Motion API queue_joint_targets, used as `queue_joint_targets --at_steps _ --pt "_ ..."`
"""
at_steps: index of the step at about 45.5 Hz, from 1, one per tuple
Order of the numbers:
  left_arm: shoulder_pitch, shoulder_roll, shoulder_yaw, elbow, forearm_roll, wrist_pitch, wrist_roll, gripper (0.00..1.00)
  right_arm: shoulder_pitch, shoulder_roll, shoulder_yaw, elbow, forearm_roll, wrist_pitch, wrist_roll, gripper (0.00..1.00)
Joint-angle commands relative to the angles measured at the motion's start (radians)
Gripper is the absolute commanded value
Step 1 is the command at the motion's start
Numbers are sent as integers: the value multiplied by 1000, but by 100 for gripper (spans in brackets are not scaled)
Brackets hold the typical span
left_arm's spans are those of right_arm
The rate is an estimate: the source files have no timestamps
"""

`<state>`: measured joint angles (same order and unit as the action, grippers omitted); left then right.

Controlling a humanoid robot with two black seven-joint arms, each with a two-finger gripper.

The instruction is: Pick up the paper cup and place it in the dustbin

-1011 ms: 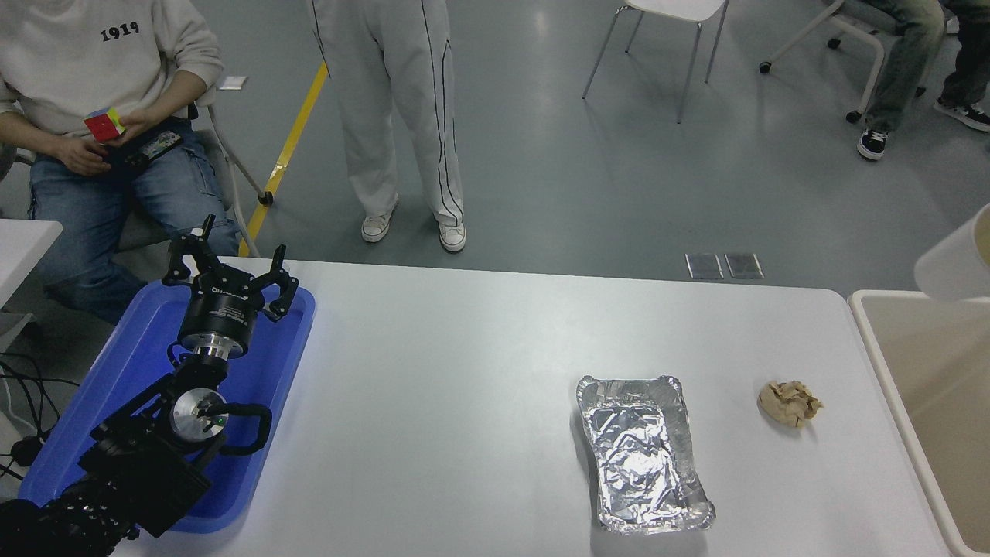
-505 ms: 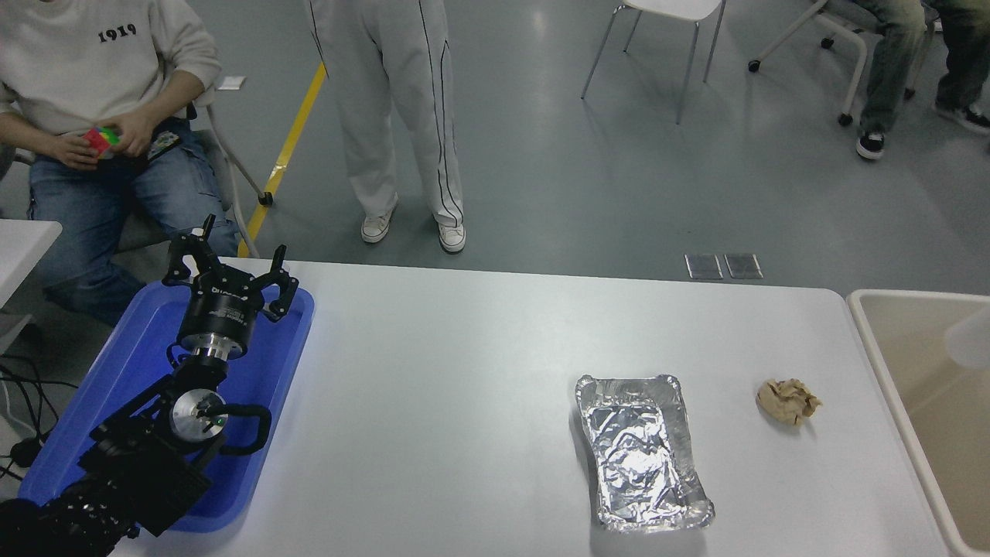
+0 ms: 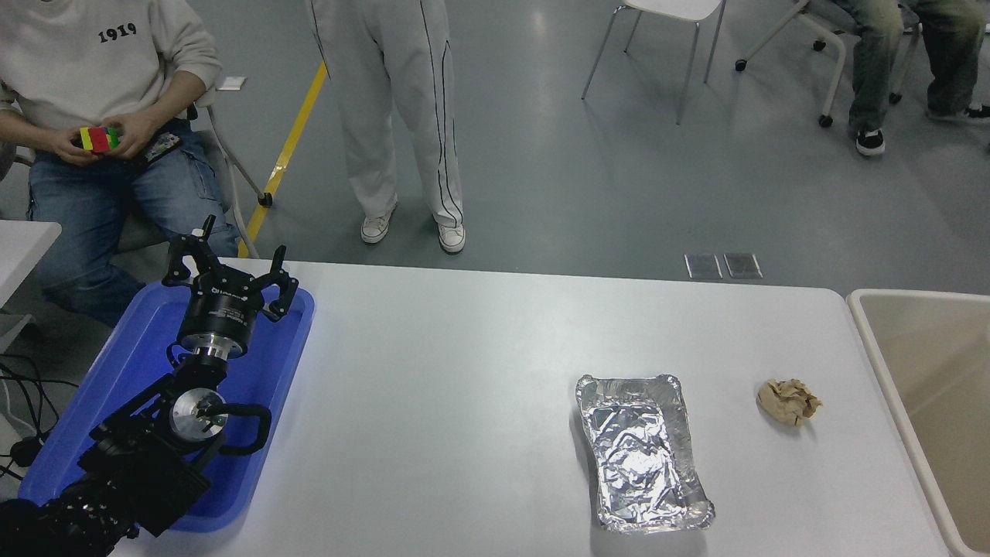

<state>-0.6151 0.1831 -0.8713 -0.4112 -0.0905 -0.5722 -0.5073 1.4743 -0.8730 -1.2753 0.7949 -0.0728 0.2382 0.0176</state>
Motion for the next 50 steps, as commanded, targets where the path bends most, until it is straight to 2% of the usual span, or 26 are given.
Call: queue_joint_targets --at_steps 1,9,23,33,50 --pt "0 1 0 0 0 0 1 100 -314 54 300 -215 12 -48 -162 0" --pt "0 1 0 0 0 0 0 100 -522 215 366 -440 7 -120 -163 0" --pt "0 -1 0 0 0 0 0 100 -618 279 418 -499 15 -270 -165 0" --pt "0 -1 0 0 0 0 0 100 -750 394 448 -637 21 -289 -165 0" --pt "0 -1 0 0 0 0 0 100 -781 400 573 -651 22 -292 -163 0"
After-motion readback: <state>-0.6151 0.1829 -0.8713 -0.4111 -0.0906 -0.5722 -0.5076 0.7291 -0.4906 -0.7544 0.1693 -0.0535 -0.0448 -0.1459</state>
